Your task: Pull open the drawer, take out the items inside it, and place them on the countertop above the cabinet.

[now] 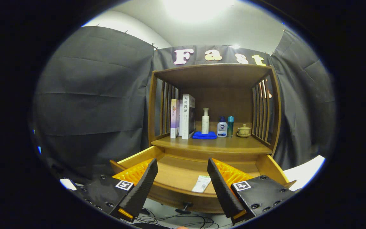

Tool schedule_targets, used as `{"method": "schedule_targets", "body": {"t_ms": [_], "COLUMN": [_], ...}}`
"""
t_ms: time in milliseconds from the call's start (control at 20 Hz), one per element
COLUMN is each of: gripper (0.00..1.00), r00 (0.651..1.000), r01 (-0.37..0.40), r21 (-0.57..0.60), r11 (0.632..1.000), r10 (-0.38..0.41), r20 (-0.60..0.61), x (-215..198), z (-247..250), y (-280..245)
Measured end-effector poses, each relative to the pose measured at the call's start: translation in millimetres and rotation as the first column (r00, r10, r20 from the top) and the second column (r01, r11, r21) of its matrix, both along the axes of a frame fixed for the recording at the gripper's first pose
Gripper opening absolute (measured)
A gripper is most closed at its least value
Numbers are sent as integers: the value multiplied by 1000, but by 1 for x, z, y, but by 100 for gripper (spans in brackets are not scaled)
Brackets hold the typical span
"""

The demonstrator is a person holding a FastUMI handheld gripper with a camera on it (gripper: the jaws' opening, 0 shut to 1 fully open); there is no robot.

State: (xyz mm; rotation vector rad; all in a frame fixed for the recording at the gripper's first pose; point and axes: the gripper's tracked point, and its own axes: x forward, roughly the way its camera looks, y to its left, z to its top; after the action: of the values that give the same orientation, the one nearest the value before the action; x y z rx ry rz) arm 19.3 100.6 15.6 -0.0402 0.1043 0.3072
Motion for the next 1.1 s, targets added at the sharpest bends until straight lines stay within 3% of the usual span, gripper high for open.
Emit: {"method": "schedule_targets", "body": {"t_ms": [250, 500, 700, 1100], "gripper": [98, 98, 98, 98], "r00": [991, 968, 897, 753], "r01": [-42, -82, -151, -268], "r21": [-35, -227, -245, -321], "r11": [998, 970, 958, 908], "r10": [38, 23, 28, -10], "r20": [-131, -251, -442, -658], "x": [57, 128, 149, 145], "z": [15, -20, -72, -140], "y": [4, -4, -7, -25]}}
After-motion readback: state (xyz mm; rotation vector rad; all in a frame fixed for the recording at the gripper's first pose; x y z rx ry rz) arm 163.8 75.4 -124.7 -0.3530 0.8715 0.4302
